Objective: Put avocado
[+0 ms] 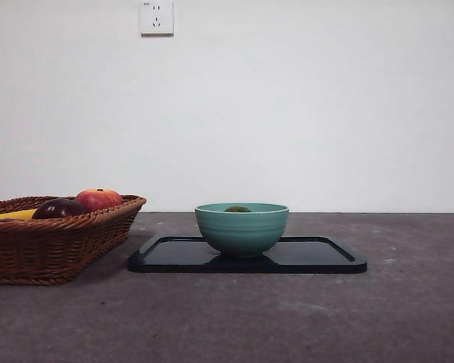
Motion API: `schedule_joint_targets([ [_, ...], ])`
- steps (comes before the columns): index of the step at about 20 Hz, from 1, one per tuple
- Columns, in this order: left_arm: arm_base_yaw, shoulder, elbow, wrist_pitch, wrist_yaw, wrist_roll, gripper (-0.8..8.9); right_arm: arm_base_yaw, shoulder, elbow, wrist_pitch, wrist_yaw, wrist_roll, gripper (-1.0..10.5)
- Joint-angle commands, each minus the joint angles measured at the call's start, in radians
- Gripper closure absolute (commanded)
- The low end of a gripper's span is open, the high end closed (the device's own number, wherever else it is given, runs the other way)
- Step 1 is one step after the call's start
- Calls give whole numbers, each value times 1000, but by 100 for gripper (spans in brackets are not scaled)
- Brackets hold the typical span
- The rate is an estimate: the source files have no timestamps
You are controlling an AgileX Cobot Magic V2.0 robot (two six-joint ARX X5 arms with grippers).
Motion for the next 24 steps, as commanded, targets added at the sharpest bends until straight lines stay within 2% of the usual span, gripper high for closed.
schedule_joint_targets([
  [1, 2, -1, -21, -10, 13, 33, 790, 10, 3, 4, 10, 1, 10, 932],
  [18, 2, -1, -21, -4, 13, 13, 790, 8, 2, 4, 10, 1, 10, 932],
  [19, 2, -1, -21, -4, 13, 14, 790, -15, -3, 4, 9, 3, -2, 932],
  [21, 2, -1, -21, -4, 13, 13, 790, -115, -13, -6, 17, 3, -99, 932],
  [24, 2, -1, -21, -4, 13, 13, 790, -348, -82, -132, 220, 9, -241, 932],
])
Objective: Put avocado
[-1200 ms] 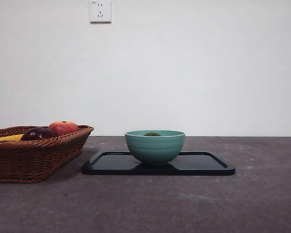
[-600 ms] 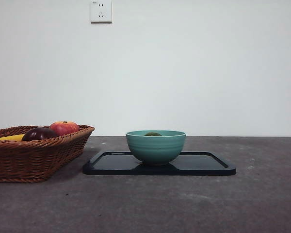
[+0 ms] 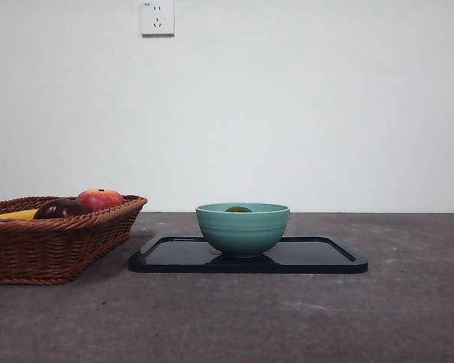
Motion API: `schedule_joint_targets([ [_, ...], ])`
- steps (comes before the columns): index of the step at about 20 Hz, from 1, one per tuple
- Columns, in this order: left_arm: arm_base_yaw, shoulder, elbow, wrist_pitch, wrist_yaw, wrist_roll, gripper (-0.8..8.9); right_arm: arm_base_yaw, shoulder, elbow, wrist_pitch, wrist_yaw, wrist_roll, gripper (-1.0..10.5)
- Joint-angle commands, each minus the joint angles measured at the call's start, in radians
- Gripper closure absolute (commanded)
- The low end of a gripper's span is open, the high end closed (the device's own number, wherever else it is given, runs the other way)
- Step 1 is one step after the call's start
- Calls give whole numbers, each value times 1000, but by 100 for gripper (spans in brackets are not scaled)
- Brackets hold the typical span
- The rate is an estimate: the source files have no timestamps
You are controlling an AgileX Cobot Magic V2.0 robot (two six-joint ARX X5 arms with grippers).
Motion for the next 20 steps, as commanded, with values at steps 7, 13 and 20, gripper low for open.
schedule_joint_targets([
  [7, 2, -1, -21, -4, 12, -3, 790, -469, -225, -522, 702, -56, -146, 932],
  [13, 2, -1, -21, -4, 12, -3, 790, -582, -296, -679, 822, -111, -157, 932],
  [20, 2, -1, -21, -4, 12, -3, 790, -632, -327, -734, 822, -154, -211, 932],
])
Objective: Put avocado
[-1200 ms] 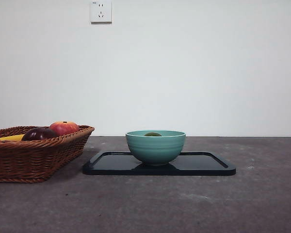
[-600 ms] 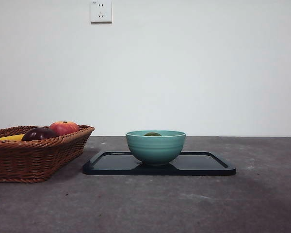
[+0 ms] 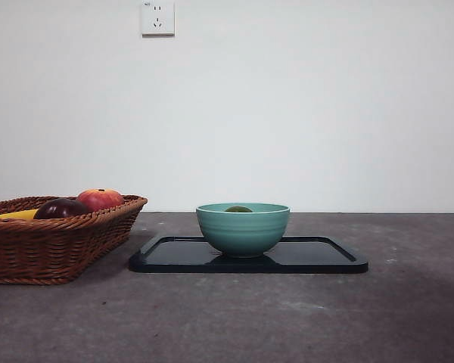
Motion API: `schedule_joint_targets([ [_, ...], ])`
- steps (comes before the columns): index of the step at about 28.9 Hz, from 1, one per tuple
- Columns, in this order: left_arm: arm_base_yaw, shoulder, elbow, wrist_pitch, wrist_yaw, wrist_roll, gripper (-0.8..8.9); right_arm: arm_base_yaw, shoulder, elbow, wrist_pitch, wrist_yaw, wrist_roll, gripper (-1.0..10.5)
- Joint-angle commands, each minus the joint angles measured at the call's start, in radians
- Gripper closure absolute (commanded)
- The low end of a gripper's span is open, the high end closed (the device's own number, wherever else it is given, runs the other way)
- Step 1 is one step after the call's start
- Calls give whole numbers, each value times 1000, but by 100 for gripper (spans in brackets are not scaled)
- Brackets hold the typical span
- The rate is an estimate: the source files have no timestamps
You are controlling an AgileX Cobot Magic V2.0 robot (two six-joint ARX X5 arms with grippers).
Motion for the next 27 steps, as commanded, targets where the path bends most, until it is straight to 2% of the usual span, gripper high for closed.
schedule_joint_targets([
  [1, 2, -1, -21, -4, 12, -3, 790, -13, -11, -23, 13, -6, -37, 932],
  [11, 2, -1, -21, -5, 12, -3, 790, -55, -45, -100, 13, -10, -54, 932],
  [27, 2, -1, -21, -5, 12, -3, 790, -60, -45, -102, -16, -13, -58, 932],
])
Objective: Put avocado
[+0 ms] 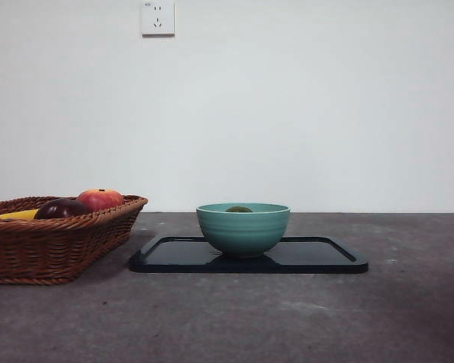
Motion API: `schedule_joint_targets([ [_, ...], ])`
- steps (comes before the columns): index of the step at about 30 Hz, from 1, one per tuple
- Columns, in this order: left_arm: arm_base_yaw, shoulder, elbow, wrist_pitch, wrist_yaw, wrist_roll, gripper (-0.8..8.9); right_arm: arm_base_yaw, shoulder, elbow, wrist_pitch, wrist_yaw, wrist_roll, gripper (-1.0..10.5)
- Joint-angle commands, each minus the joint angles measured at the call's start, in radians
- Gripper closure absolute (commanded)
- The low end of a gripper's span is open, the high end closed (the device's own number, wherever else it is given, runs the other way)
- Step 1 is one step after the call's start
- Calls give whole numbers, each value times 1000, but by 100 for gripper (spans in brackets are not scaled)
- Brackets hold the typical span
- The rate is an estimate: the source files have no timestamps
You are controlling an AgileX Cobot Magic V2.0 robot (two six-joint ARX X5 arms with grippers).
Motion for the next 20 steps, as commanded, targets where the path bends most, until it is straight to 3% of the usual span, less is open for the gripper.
schedule_joint_targets([
  [1, 2, -1, -21, -5, 12, -3, 790, -2, -2, -8, -4, 0, -7, 932],
  [20, 2, -1, -21, -5, 12, -3, 790, -2, -2, -8, 20, 0, 4, 932],
])
